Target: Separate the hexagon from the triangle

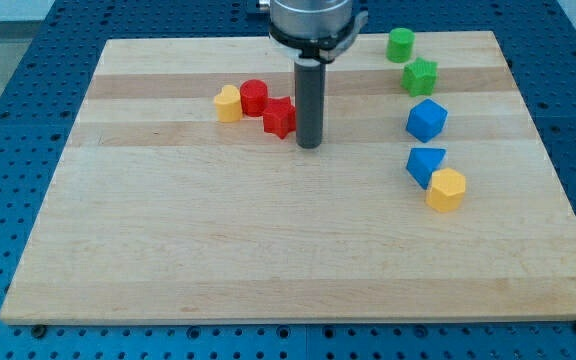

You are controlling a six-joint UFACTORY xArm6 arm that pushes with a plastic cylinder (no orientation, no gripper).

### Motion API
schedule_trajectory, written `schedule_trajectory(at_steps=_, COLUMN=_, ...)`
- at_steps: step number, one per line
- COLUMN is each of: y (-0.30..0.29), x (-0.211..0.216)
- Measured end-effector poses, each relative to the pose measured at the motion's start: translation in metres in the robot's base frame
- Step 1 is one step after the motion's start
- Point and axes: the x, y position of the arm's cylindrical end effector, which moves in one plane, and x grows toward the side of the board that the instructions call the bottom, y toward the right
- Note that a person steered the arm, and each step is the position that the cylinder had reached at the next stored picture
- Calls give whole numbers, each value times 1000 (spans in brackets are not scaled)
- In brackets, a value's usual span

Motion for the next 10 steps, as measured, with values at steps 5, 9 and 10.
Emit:
schedule_trajectory(at_steps=5, y=-58, x=60)
schedule_trajectory(at_steps=9, y=188, x=140)
schedule_trajectory(at_steps=10, y=226, x=137)
